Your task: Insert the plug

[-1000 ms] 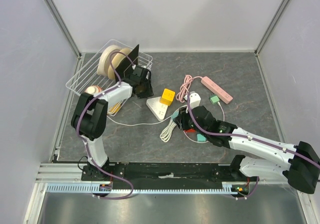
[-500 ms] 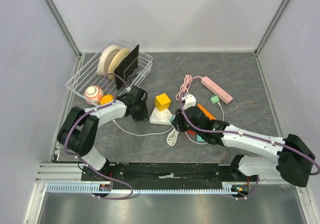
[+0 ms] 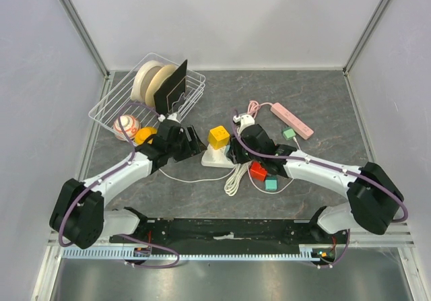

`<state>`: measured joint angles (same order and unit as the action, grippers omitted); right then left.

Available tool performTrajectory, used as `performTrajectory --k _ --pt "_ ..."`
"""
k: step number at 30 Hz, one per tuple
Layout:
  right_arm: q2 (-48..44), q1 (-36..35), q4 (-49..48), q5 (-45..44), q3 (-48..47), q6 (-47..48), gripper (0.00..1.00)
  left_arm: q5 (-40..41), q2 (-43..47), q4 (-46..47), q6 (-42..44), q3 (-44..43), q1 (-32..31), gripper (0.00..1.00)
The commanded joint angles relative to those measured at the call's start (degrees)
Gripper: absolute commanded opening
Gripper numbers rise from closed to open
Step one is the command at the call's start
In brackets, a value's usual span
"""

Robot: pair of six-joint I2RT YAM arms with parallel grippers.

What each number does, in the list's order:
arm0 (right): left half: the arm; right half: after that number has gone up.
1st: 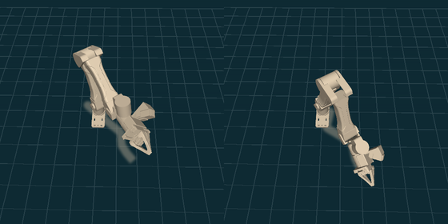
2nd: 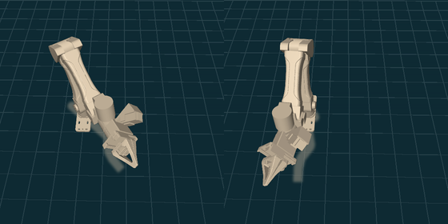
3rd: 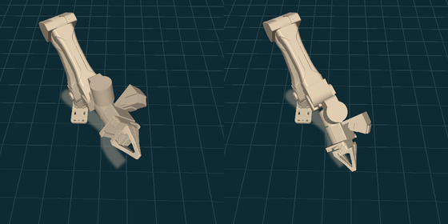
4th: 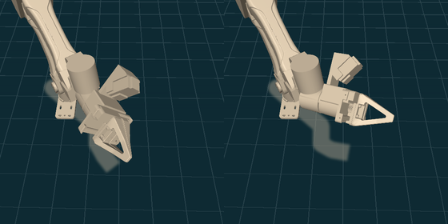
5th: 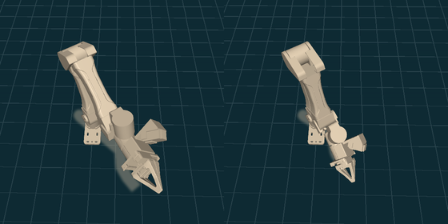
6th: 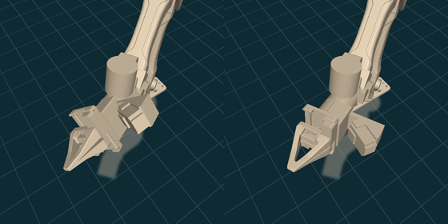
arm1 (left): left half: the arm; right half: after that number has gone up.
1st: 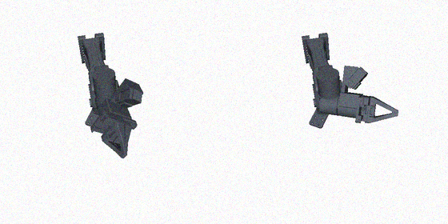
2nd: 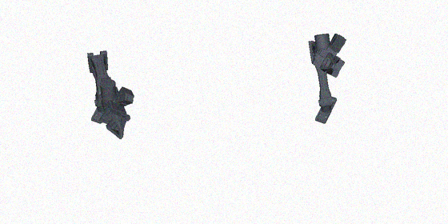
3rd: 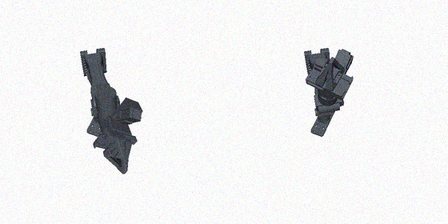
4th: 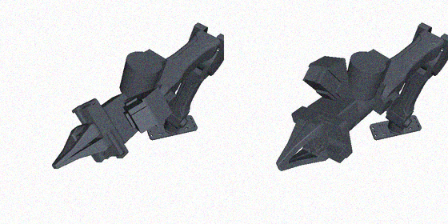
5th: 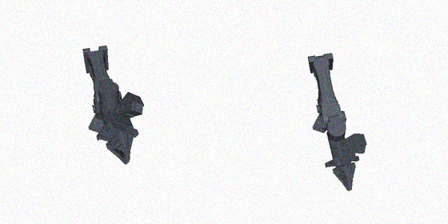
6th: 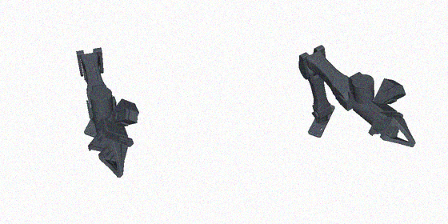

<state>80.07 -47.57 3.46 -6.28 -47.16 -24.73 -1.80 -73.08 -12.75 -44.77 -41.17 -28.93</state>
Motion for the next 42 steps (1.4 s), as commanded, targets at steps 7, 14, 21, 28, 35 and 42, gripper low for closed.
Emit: performTrajectory --k 7,14,21,28,35,42 --pt "3.6 2.8 -3.0 8.1 -2.0 5.1 0.0 -11.1 -5.3 12.3 -1.9 2.4 0.3 0.75" --pt "4.9 3.7 -7.5 9.5 -0.3 5.6 0.0 -12.0 -8.9 12.5 -1.5 2.3 0.2 0.74" --pt "3.9 3.9 -8.5 9.4 1.2 5.3 0.0 -12.0 -11.1 12.6 -1.5 3.1 0.2 0.71" --pt "2.5 4.1 -9.7 8.5 4.9 4.9 0.0 -12.7 -13.3 12.6 -1.4 2.7 -0.1 0.67" --pt "1.8 4.2 -11.7 7.4 7.4 4.9 0.0 -12.3 -14.6 12.0 -2.0 2.7 -0.2 0.6" --pt "3.0 4.2 -12.0 10.3 7.6 5.4 0.0 -12.3 -14.1 11.3 -3.1 2.6 -0.2 0.55"
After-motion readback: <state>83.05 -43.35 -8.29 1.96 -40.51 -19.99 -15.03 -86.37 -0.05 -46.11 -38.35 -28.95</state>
